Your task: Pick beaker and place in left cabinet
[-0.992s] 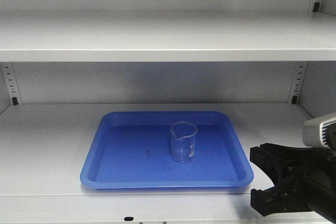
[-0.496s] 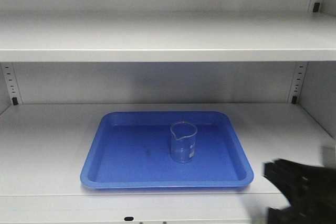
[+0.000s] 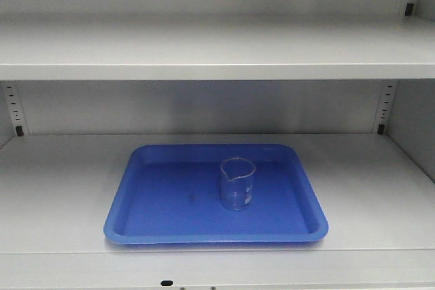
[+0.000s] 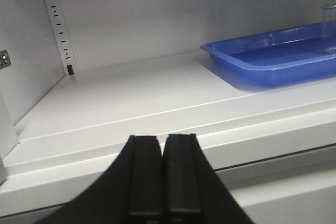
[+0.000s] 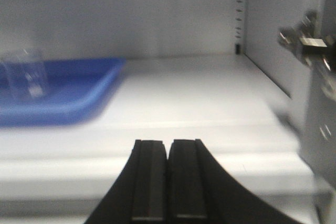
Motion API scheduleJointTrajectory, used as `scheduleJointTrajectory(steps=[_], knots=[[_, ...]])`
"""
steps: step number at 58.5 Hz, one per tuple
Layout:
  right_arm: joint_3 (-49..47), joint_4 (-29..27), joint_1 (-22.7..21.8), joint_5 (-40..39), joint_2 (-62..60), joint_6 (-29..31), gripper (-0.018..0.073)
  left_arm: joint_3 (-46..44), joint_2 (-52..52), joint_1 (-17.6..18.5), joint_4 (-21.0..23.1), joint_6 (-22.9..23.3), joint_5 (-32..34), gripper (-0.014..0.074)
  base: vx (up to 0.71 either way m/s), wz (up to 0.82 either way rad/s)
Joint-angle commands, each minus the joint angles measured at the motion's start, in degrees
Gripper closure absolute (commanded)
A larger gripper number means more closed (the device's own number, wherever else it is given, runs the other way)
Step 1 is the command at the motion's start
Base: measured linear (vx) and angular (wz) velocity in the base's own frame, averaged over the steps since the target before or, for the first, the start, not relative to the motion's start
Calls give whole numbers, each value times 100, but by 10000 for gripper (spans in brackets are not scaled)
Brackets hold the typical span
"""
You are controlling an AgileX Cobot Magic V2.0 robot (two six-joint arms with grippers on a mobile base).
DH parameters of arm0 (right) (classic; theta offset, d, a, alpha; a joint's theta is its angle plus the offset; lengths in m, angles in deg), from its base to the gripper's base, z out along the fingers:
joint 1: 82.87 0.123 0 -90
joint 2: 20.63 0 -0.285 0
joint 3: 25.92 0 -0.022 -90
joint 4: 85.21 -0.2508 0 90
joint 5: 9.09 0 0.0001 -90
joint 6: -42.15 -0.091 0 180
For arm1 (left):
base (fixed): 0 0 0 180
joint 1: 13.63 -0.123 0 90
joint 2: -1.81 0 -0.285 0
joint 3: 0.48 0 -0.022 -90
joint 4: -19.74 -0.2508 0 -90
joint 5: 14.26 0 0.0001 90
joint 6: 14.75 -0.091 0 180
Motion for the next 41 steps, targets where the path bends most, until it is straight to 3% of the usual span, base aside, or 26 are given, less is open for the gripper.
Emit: scheduleJointTrajectory(steps=[1, 5, 11, 41], knots=[[333, -249, -84, -226, -555, 300, 559, 90, -106, 3, 18, 15, 428, 595, 0, 0], [300, -280, -84, 779, -1141, 329, 559, 90, -106, 3, 18, 15, 428, 595, 0, 0], [331, 3, -110, 1333, -1297, 461, 559, 90, -106, 3, 18, 15, 428, 595, 0, 0], [327, 0, -104, 1310, -1322, 406, 559, 90, -106, 3, 18, 15, 428, 595, 0, 0]])
